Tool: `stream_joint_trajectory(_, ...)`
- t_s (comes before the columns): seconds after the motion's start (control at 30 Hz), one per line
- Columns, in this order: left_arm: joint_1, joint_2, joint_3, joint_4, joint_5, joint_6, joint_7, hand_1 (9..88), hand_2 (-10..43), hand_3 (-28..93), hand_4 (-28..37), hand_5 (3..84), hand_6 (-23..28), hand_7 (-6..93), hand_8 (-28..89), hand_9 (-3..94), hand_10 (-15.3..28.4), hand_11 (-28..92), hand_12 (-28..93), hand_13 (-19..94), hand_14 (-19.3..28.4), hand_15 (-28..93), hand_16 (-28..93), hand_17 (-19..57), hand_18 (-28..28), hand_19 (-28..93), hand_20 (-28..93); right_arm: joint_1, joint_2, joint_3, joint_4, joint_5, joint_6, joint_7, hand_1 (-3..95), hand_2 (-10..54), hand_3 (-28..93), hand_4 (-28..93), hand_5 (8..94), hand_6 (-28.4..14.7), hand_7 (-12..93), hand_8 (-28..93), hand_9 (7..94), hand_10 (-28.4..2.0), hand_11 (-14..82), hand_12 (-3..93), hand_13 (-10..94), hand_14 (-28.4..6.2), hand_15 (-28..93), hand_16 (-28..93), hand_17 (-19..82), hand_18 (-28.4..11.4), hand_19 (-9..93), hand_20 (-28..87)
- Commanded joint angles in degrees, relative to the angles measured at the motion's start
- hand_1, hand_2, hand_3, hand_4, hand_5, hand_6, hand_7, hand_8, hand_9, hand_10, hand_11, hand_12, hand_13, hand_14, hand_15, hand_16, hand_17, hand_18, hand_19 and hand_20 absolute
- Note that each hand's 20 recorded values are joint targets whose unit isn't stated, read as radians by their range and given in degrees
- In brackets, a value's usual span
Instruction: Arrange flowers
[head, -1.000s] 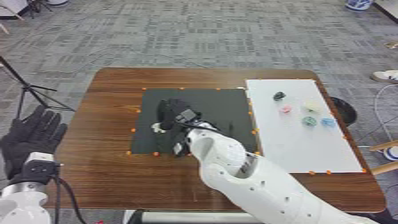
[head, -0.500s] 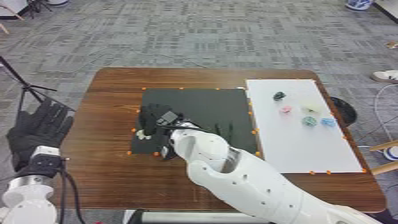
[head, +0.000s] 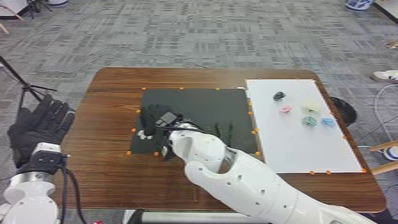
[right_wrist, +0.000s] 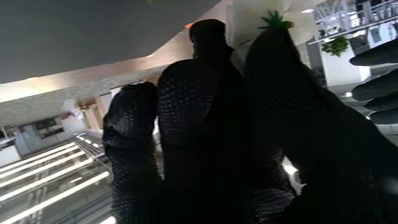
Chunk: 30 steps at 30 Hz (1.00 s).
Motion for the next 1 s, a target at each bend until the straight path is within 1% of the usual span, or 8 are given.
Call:
stream_joint_trajectory(0.03, 1.1, 0.18, -0.30, -0.45, -0.50, -0.09, 0.65, 24.6, 17.6, 73, -28.3, 41.4, 6.5, 12.2, -9, 33.6, 13.8, 20, 9, 25, 11.4, 23, -5, -5.3, 11.2, 24, 11, 0.2, -0.5, 0.0, -0.8, -0.9, 0.4, -0.4, 53.7, -9.5, 75, -28, 69.3, -1.2, 31, -1, 72.1, -10.8, 14.7, 26.0, 66, -8.1, 65, 42, 38, -22.8, 86, 43)
stream_joint_trajectory(0.23, 1.6, -0.09, -0.58, -0.58, -0.42, 0.02, 0.54, 24.7, 17.7, 73, -28.3, 41.4, 6.5, 12.3, -9, 33.6, 13.8, 20, 9, 25, 11.4, 24, -5, -5.2, 11.2, 24, 11, -0.5, -0.2, 0.1, -0.6, -3.5, 0.2, -1.7, 53.6, -9.5, 75, -28, 68.7, -1.3, 30, -1, 71.1, -11.1, 15.9, 24.8, 66, -8.2, 65, 42, 38, -22.7, 86, 43)
stream_joint_trajectory(0.4, 1.6, -0.15, -0.75, -0.57, -0.70, 0.09, 0.48, 24.7, 17.6, 73, -28.3, 41.4, 6.6, 12.4, -9, 33.6, 13.9, 21, 9, 25, 12.0, 25, -5, -5.2, 11.2, 24, 11, -1.1, 0.0, 0.3, -0.4, -4.4, 0.0, -1.9, 53.1, -9.5, 75, -28, 68.0, -1.4, 29, -2, 70.3, -11.3, 17.0, 23.9, 65, -8.0, 65, 42, 38, -22.6, 86, 43)
stream_joint_trajectory(0.53, 1.9, 0.01, -1.07, -0.64, -0.91, 0.29, 0.92, 24.7, 17.6, 73, -28.3, 41.4, 6.6, 12.6, -9, 33.7, 14.0, 21, 9, 25, 12.2, 25, -5, -5.3, 11.2, 25, 11, -1.4, 0.3, 0.3, -0.6, -4.8, -0.5, -2.0, 52.0, -9.5, 76, -28, 67.5, -1.3, 28, -2, 69.8, -11.6, 18.0, 22.9, 65, -8.1, 65, 42, 38, -22.6, 85, 43)
stream_joint_trajectory(0.63, 1.5, 0.03, -0.88, -0.50, -0.99, 0.62, 0.83, 24.6, 17.6, 73, -28.3, 41.4, 6.6, 12.7, -10, 33.7, 14.0, 21, 9, 25, 12.3, 25, -5, -5.3, 11.2, 25, 11, -2.0, 0.1, 0.8, -0.5, -5.0, -1.1, -2.0, 51.4, -9.5, 77, -28, 67.2, -1.2, 28, -2, 69.6, -11.7, 18.6, 22.3, 65, -8.2, 65, 41, 38, -22.7, 85, 43)
stream_joint_trajectory(0.77, 1.5, -0.03, -0.73, -0.45, -0.84, 0.33, 0.64, 24.6, 17.7, 73, -28.3, 41.5, 6.6, 12.8, -10, 33.8, 14.0, 21, 9, 25, 12.4, 25, -5, -5.2, 11.2, 25, 11, -2.1, 0.1, 0.6, -0.6, -5.2, -1.1, -1.8, 51.0, -9.5, 77, -28, 67.2, -1.5, 27, -2, 69.2, -12.0, 19.3, 21.3, 65, -8.3, 65, 41, 38, -22.7, 85, 42)
stream_joint_trajectory(0.83, 1.4, 0.00, -0.61, -0.46, -0.86, 0.51, 0.76, 24.6, 17.7, 73, -28.3, 41.5, 6.6, 12.8, -10, 33.8, 14.0, 21, 9, 25, 12.3, 25, -5, -5.2, 11.2, 25, 11, -2.0, 0.2, 0.7, -0.7, -5.0, -1.0, -1.7, 50.9, -9.5, 77, -28, 67.3, -1.4, 27, -2, 69.1, -12.0, 19.7, 20.9, 65, -8.3, 65, 41, 38, -22.7, 85, 42)
stream_joint_trajectory(1.0, 2.3, -0.33, -0.92, -0.94, -0.74, 0.35, 0.90, 24.6, 17.7, 73, -28.3, 41.5, 6.6, 12.9, -10, 33.9, 14.0, 21, 9, 25, 12.5, 26, -5, -5.1, 11.2, 24, 11, -2.0, 0.4, 1.9, -2.7, -3.9, 0.2, -0.7, 50.5, -9.5, 77, -28, 67.1, -1.4, 27, -1, 68.8, -12.3, 20.2, 20.4, 65, -8.4, 64, 41, 38, -22.7, 85, 42)
